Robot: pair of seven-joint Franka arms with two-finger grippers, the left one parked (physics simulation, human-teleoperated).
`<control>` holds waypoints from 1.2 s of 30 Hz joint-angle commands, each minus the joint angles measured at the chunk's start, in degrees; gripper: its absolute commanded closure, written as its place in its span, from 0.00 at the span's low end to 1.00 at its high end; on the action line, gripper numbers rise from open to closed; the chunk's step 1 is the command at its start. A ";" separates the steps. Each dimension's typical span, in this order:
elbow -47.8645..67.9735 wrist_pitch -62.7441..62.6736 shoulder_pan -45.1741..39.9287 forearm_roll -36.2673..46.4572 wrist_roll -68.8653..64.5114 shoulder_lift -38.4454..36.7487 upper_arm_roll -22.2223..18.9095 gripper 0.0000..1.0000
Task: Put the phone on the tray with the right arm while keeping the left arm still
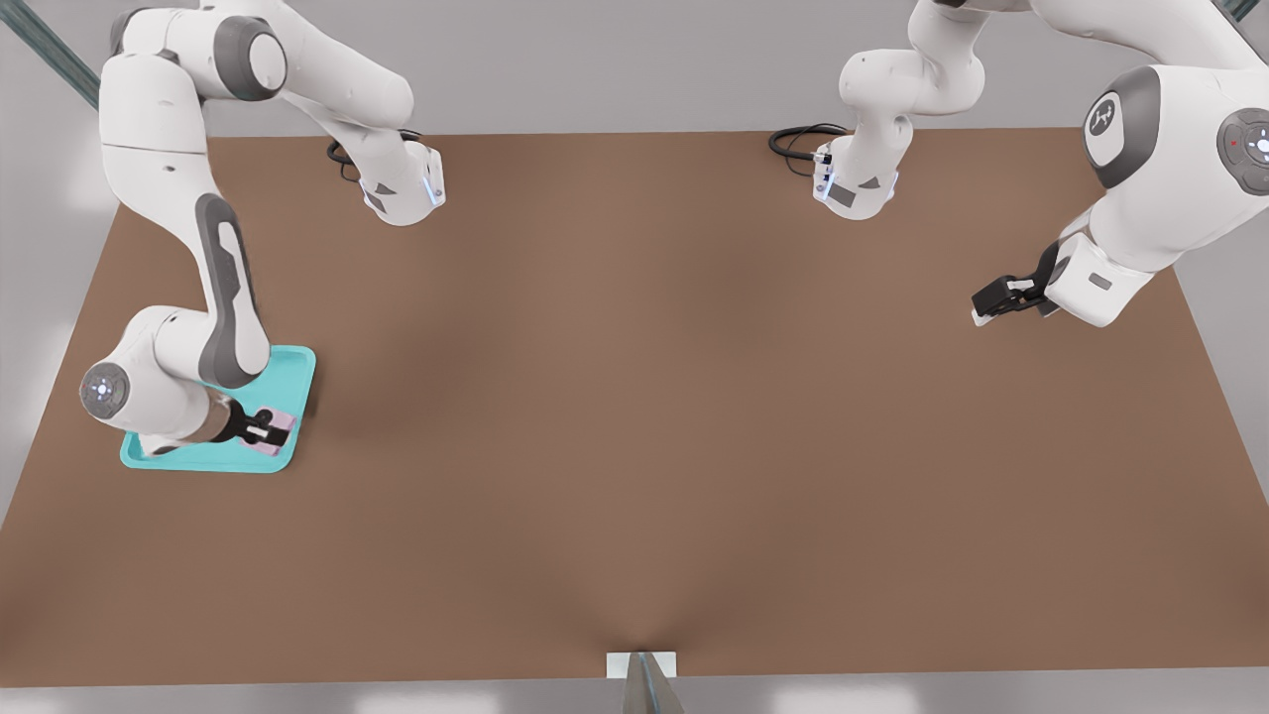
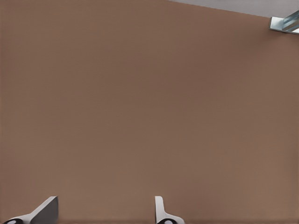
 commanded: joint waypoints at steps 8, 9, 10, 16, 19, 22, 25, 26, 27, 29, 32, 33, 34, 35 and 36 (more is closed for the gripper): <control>0.24 -1.75 -12.49 -0.47 -47.22 6.55 -0.15 0.27; 0.24 -0.08 -13.72 -0.47 -49.16 7.87 -0.15 0.27; 0.50 0.19 -14.42 -0.47 -49.86 8.75 -0.15 0.27; 1.20 0.10 -14.78 -0.39 -50.57 8.58 0.02 0.00; 7.79 -9.83 -13.90 -1.61 -41.53 1.46 5.20 0.00; 20.52 -20.63 -13.55 -12.51 -11.31 -1.62 27.43 0.00; 25.72 -23.54 -11.52 -14.80 -4.08 -1.79 34.47 0.00; 25.82 -23.63 -12.67 -14.36 -4.25 -2.66 36.24 0.00; 24.06 -24.16 -1.84 -8.24 -3.81 -10.91 22.95 0.00; 21.33 -28.29 28.29 -2.76 -4.25 -18.75 -10.35 0.00; 20.90 -35.06 28.03 -1.18 -3.99 -21.30 -10.00 0.00; 19.75 -34.00 28.73 -1.18 -3.99 -22.18 -10.70 0.00; 18.61 -32.95 33.55 -1.18 -4.16 -22.62 -15.52 0.00; 18.52 -32.95 34.79 -1.18 -4.25 -22.71 -16.59 0.00; 18.61 -32.95 34.79 -1.18 -5.92 -22.71 -16.68 0.00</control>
